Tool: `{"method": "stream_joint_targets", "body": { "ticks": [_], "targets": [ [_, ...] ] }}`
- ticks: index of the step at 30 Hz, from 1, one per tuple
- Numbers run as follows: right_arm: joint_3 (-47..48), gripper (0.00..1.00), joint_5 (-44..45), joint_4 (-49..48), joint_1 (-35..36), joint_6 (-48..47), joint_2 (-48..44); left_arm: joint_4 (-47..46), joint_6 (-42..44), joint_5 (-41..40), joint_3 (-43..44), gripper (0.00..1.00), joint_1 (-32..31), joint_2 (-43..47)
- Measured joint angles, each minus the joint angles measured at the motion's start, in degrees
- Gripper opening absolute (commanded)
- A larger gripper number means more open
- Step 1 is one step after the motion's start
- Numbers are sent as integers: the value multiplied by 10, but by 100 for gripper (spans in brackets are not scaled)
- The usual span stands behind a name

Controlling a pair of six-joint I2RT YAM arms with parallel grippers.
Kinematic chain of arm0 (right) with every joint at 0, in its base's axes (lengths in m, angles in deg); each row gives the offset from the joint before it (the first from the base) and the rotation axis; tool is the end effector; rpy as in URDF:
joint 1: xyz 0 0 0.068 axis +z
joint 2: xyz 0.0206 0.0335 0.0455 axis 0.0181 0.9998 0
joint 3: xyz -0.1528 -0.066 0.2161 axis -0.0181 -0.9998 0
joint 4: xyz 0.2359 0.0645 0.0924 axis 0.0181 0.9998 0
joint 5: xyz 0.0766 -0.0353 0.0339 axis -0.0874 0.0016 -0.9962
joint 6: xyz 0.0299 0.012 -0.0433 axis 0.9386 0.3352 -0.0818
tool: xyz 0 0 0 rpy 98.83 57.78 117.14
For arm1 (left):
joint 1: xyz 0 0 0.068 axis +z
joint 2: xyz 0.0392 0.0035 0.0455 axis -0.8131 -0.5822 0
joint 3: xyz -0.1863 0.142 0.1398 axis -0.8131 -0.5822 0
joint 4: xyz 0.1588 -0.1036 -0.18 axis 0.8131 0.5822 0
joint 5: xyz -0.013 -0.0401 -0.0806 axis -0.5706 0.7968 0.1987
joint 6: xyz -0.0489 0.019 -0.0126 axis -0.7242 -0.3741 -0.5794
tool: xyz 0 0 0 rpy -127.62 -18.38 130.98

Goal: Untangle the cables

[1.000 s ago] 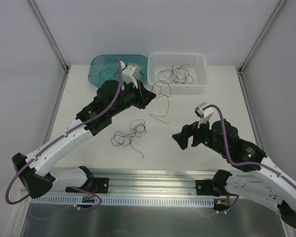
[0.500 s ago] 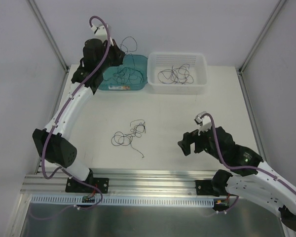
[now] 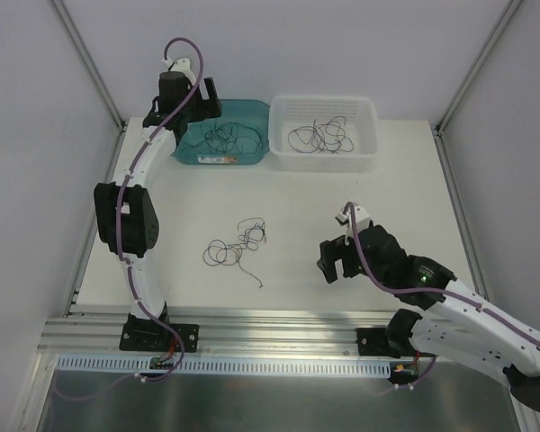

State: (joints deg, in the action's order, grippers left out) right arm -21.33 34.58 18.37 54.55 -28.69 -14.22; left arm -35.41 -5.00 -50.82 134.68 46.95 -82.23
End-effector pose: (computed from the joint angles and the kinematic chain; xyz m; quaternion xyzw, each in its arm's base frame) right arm 0.1008 0.1217 0.2933 -0.3240 0.8008 0.1337 0.4857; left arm 0.4808 -0.0647 0.3589 -0.0266 0.7853 -0.1330 0.6040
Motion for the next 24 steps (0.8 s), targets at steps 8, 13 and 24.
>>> {"method": "stream_joint_targets", "body": {
  "ticks": [8, 13, 24],
  "targets": [
    [0, 97, -22, -49, 0, 7, 78, -1, -18, 18, -202, 99, -1, 97],
    [5, 99, -36, -78, 0, 24, 145, -5, -66, 44, -372, 99, -5, 250],
    [51, 73, -109, -189, 0, 71, 311, 10, -139, 95, -677, 93, -89, 503]
  ]
}}
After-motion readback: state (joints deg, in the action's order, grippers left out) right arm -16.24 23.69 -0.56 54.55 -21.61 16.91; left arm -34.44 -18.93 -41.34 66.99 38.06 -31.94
